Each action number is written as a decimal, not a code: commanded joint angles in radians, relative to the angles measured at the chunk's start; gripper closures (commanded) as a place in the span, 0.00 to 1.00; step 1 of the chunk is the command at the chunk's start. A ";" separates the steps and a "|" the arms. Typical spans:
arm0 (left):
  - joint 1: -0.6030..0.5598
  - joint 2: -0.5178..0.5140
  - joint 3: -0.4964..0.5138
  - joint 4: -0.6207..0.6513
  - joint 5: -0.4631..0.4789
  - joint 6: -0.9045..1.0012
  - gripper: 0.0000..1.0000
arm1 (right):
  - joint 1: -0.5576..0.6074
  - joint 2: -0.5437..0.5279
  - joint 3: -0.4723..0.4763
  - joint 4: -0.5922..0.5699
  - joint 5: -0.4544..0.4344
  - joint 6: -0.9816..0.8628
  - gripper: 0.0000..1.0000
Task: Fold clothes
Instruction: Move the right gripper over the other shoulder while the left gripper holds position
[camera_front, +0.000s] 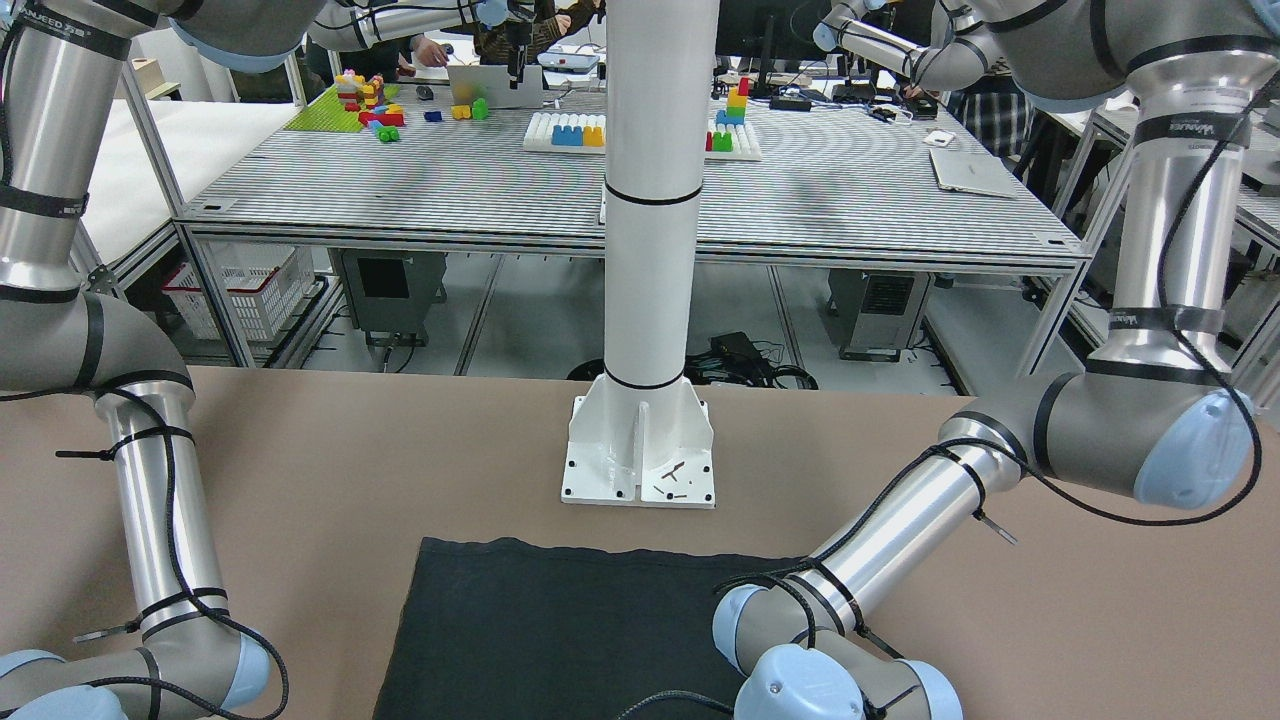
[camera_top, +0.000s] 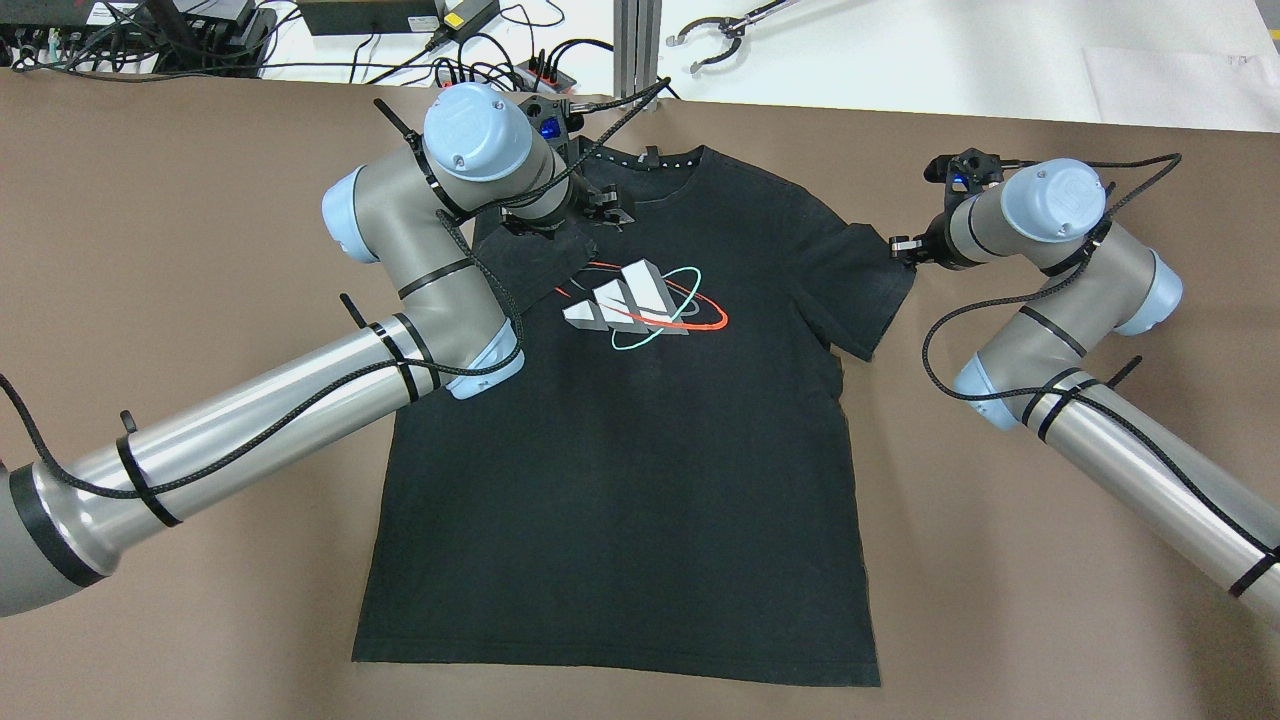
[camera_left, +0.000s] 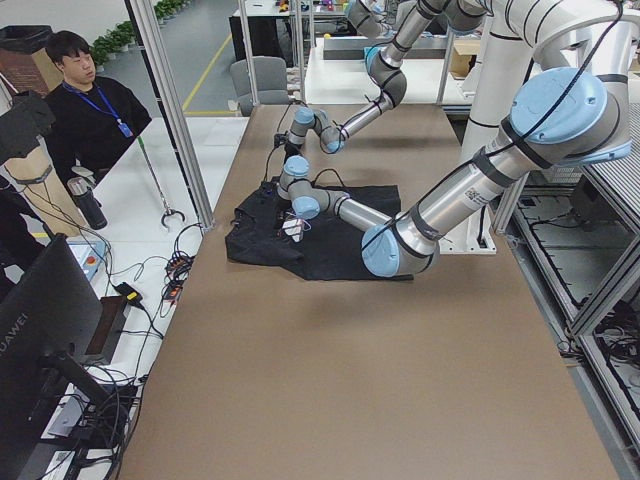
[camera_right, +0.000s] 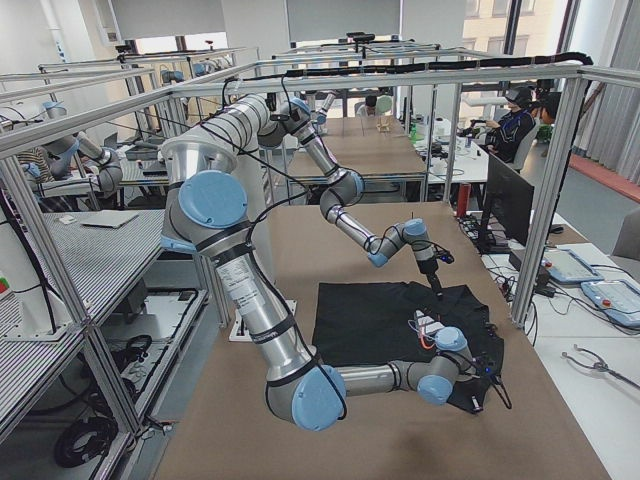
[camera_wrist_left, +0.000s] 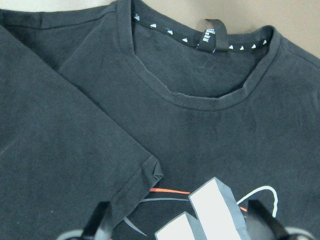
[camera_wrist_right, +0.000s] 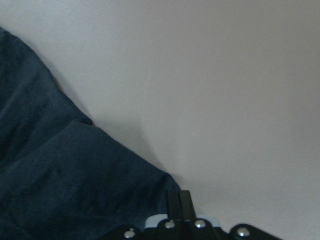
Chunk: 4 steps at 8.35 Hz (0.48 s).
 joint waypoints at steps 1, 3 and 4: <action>-0.006 -0.003 -0.003 -0.001 -0.002 -0.002 0.05 | 0.002 0.000 0.063 -0.028 0.000 0.012 1.00; -0.029 0.000 -0.008 0.002 -0.014 0.043 0.05 | 0.002 0.068 0.170 -0.240 0.000 0.053 1.00; -0.032 0.003 -0.005 0.002 -0.014 0.061 0.05 | 0.002 0.114 0.185 -0.301 -0.002 0.107 1.00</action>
